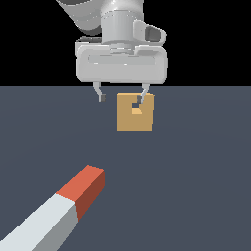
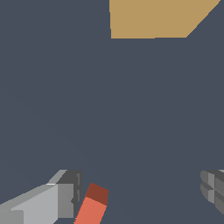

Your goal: Insert the peg into the horizontal hole in a box.

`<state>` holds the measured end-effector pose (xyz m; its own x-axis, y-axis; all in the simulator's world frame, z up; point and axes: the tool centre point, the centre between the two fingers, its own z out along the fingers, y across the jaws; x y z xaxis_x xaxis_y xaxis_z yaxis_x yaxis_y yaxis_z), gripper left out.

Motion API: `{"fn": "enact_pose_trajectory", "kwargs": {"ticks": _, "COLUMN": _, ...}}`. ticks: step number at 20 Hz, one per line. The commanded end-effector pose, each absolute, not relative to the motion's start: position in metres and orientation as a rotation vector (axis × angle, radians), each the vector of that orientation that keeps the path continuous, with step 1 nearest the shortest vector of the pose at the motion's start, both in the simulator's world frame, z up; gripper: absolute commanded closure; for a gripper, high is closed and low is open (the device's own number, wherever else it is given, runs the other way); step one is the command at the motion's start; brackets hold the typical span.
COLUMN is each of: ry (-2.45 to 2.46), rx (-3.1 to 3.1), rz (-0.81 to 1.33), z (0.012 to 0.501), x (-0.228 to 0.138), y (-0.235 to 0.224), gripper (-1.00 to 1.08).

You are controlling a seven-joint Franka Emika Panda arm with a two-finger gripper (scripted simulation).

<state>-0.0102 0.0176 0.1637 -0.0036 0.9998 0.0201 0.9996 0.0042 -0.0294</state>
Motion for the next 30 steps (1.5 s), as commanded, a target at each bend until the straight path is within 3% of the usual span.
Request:
{"fn": "enact_pose_trajectory", "kwargs": {"ticks": 1, "ry": -2.201, "rx": -2.192, "rz": 0.010, "z": 0.164, "x": -0.010, "y": 0.018, "gripper": -0.92}}
{"fn": "enact_pose_trajectory", "kwargs": {"ticks": 9, "ry": -2.143, "rx": -2.256, "rz": 0.009, "z": 0.151, "x": -0.019, "y": -0.015, "gripper": -0.92}}
{"fn": "enact_pose_trajectory", "kwargs": {"ticks": 22, "ry": -1.840, "rx": -2.541, "rz": 0.005, "z": 0.089, "x": -0.084, "y": -0.163, "gripper": -0.92}}
{"fn": "enact_pose_trajectory", "kwargs": {"ticks": 30, "ry": -1.742, "rx": -2.616, "rz": 0.002, "z": 0.070, "x": -0.110, "y": -0.204, "gripper": -0.92}}
